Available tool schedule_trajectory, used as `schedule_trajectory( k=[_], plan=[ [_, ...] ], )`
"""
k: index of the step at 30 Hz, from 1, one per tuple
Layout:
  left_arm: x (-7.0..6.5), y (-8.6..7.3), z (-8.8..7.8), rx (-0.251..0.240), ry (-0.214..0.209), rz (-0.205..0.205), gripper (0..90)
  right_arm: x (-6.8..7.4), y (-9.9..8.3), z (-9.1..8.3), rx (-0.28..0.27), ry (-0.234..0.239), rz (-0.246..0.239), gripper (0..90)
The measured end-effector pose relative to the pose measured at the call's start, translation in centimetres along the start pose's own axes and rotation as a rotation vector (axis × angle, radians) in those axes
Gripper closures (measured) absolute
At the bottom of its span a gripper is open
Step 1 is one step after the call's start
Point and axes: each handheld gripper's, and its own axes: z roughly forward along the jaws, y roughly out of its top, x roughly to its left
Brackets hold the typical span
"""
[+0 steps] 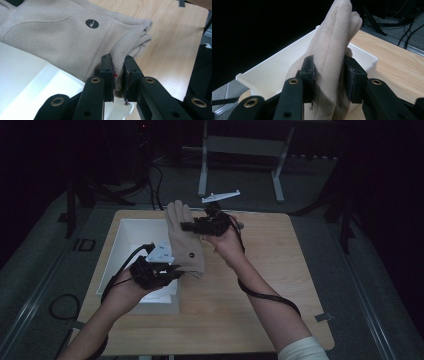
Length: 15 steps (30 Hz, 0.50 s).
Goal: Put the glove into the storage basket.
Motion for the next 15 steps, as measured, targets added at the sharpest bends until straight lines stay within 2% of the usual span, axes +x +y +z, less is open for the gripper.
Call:
schedule_trajectory(
  k=[7, 10, 15],
  plan=[
    [0.9, -2.0, -1.1, 0.002, 0.033, -0.037, 81.0, 1.2, 0.8, 2.2, 0.002, 0.024, -0.005, 64.4],
    [1.5, -3.1, -1.3, -0.001, 0.04, -0.068, 81.0, 1.8, 1.2, 3.3, 0.014, 0.027, -0.021, 64.4],
    [2.0, -4.7, -1.7, 0.018, 0.061, -0.096, 81.0, 2.6, 1.5, 5.5, 0.028, 0.052, -0.022, 64.4]
  ],
)
